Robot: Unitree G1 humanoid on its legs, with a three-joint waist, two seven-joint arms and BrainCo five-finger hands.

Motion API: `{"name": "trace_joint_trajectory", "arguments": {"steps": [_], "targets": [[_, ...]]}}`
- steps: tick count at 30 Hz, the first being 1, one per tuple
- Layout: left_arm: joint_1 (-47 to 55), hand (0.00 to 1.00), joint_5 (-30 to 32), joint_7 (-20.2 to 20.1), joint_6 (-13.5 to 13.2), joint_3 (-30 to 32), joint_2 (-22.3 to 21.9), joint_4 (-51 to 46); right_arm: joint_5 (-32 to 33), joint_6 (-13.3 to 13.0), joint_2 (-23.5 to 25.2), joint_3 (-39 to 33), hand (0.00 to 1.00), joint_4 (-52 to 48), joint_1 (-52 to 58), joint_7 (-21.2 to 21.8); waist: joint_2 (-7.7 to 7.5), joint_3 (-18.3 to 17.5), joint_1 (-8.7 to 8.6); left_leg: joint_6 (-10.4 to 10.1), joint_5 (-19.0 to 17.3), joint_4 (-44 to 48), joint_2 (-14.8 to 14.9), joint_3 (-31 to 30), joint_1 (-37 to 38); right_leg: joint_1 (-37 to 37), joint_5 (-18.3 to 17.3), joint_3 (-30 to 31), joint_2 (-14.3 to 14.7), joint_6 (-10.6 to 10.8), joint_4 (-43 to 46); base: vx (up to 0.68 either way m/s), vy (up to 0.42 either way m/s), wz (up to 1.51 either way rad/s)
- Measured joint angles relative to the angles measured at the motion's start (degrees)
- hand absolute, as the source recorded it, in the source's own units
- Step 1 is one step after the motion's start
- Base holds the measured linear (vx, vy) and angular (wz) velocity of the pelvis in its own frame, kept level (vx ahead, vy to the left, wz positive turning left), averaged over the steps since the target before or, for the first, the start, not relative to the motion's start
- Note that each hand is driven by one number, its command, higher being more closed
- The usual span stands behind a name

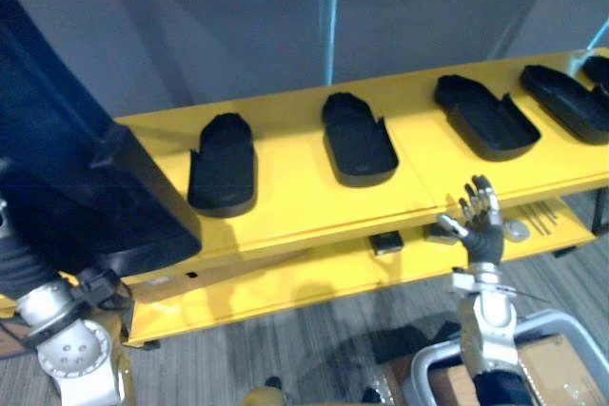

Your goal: Walk over and take plastic housings, then place them on the shelf

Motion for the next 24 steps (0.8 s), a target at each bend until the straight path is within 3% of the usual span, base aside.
{"name": "trace_joint_trajectory", "arguments": {"steps": [4, 9, 10, 11, 12, 13, 14, 15, 18, 24], "targets": [[0.2, 1.0, 2.4, 1.2, 1.4, -0.9, -0.4, 2.2, 0.4, 0.0, 0.5, 4.2, 0.0, -1.3, -0.5, 1.6, 0.02, -0.1, 0.33, -0.4, 0.8, -0.3, -1.0, -2.7, -0.1, 1.4, -0.3, -2.7, -0.5, 0.2, -0.1, 0.02, -0.001, 0.38], [4.8, 1.0, 3.8, 2.4, 3.0, -0.6, -2.7, 3.1, -1.0, 0.1, 4.0, 10.5, 0.0, -1.3, -3.1, -0.2, -0.03, -0.2, 2.08, -1.0, 5.0, -1.7, -2.8, -3.8, -1.2, 5.4, -2.8, -12.1, -2.6, 0.6, 0.9, -0.01, 0.006, 0.91], [5.8, 1.0, 3.9, 2.2, 3.0, -0.6, -3.2, 3.2, -2.0, 0.1, 4.4, 10.6, 0.0, -1.3, -3.4, -1.7, 0.39, -0.3, 2.11, 1.0, 6.1, -3.3, -2.8, 1.0, -1.7, 6.4, -3.8, -16.2, -3.1, 0.8, 1.9, -0.02, 0.015, 1.52], [6.4, 1.0, 3.8, 2.1, 2.9, -0.3, -3.4, 3.2, -2.6, 0.1, 4.5, 10.7, 0.0, -1.2, -3.4, -2.6, 0.44, -0.4, 2.37, 1.5, 5.5, -3.2, -2.1, 3.6, -2.2, 6.7, -3.8, -18.0, -3.4, 1.0, 2.3, -0.01, 0.01, 1.56], [7.4, 1.0, 3.3, 1.3, 2.8, 0.9, -4.2, 3.3, -3.9, 0.0, 4.6, 10.7, 0.0, -1.3, -3.5, -5.0, 0.66, -0.6, 2.32, 1.7, 5.4, -2.1, -0.1, 11.9, -3.4, 7.9, -4.1, -21.4, -3.9, 1.5, 2.6, 0.01, -0.028, 1.2], [7.7, 1.0, 3.2, 1.1, 2.7, 1.3, -4.5, 3.4, -4.5, -0.1, 4.6, 10.7, 0.0, -1.3, -3.4, -5.9, 0.87, -0.6, 2.31, 2.0, 5.6, -1.6, 0.8, 15.2, -3.9, 8.5, -4.3, -23.2, -4.3, 1.8, 3.0, 0.03, 0.002, 1.51], [8.6, 1.0, 2.6, 0.3, 2.4, 1.7, -4.9, 3.4, -5.0, -0.1, 4.5, 10.7, 0.0, -1.3, -3.4, -7.4, 1.27, -0.8, 2.36, 2.7, 6.6, -1.1, 1.5, 19.7, -4.5, 9.3, -4.9, -26.2, -5.1, 2.7, 3.9, 0.05, 0.049, 1.41], [9.7, 1.0, 0.8, -0.9, 1.8, 1.8, -5.0, 3.4, -5.9, -0.3, 4.1, 10.7, 0.0, -1.3, -3.4, -8.6, 1.88, -1.2, 2.53, 2.2, 9.2, -1.5, 1.5, 20.5, -4.9, 9.3, -5.5, -27.3, -5.5, 3.1, 4.9, 0.06, 0.086, 1.25], [10.7, 1.0, -1.7, -3.2, 1.7, 2.1, -5.7, 3.4, -7.5, -0.3, 5.4, 12.5, 0.0, -1.1, -3.8, -9.8, 1.34, -1.1, 4.51, 2.4, 10.2, -3.0, -0.8, 20.1, -4.9, 8.9, -6.2, -27.0, -7.6, 3.0, 5.8, 0.05, 0.113, 0.37], [11.3, 1.0, -3.4, -7.1, 1.6, 1.4, -6.6, 3.3, -8.6, -0.3, 6.6, 13.9, 0.0, -1.1, -4.1, -10.0, -0.92, -0.7, 3.92, 3.0, 9.8, -3.5, -1.8, 22.7, -2.9, 7.5, -6.2, -22.7, -9.4, 2.9, 7.1, 0.03, 0.023, -0.26]]}}
